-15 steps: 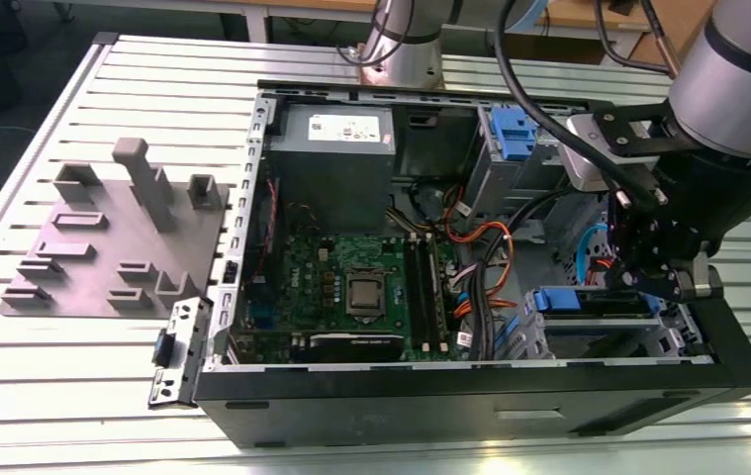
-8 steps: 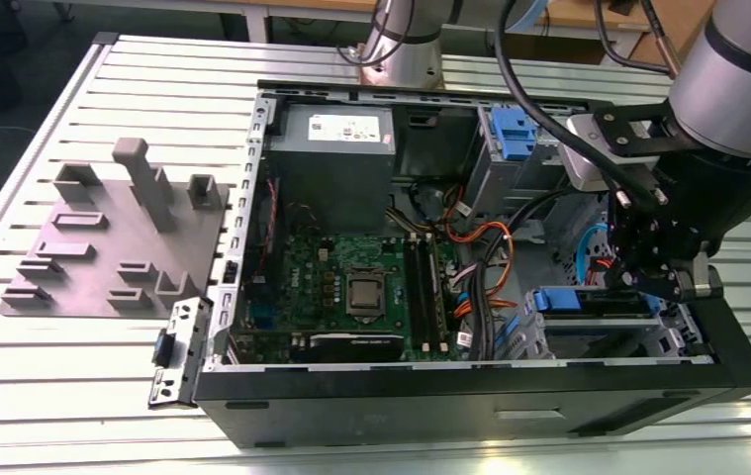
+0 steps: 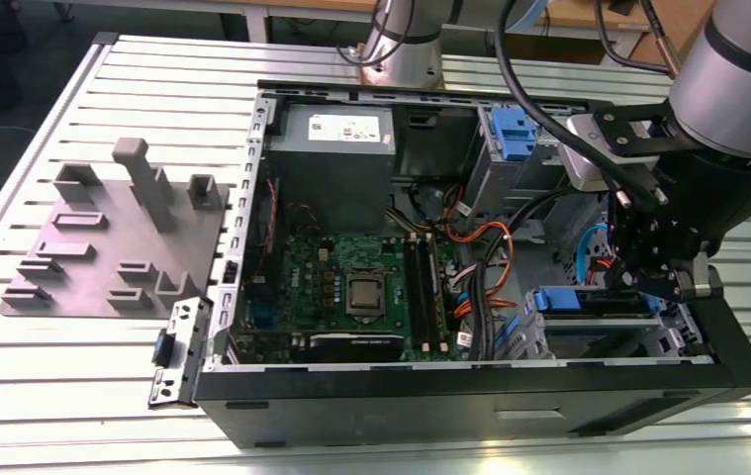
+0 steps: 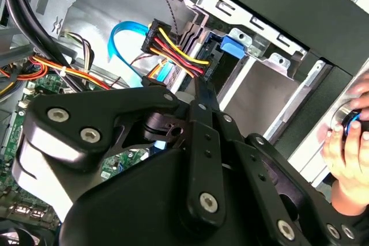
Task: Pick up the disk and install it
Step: 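Insert the second disk wire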
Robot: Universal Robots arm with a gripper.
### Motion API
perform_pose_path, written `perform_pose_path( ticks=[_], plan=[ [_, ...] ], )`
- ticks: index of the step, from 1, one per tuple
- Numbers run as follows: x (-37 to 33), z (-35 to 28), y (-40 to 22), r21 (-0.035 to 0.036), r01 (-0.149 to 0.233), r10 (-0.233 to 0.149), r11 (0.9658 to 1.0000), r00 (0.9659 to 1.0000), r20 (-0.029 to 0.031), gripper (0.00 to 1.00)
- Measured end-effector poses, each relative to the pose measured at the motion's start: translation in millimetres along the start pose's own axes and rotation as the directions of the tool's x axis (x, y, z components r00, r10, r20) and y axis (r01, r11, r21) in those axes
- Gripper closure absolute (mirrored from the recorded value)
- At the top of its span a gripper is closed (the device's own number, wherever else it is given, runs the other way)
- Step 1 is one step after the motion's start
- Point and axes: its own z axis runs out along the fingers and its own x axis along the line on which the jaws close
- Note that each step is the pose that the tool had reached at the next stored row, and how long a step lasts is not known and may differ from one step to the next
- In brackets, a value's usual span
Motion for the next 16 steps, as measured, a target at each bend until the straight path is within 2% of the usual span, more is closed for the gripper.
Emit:
perform_pose_path(
  ticks=[5, 11, 13, 16],
  plan=[
    [0.1, -8.6, -1.3, -0.0027, 0.0, 0.0, 1.0, 1.0, -0.0001, 0.89],
    [0.1, -9.7, -1.5, -0.0028, 0.0, 0.0, 1.0, 1.0, 0.0001, 0.89],
    [0.2, -17.1, -2.7, -0.0028, 0.0, 0.0, 1.0, 1.0, 0.0, 0.89],
    [0.2, -17.5, -2.8, -0.0027, 0.0, 0.0, 1.0, 1.0, -0.0001, 0.89]
  ],
)
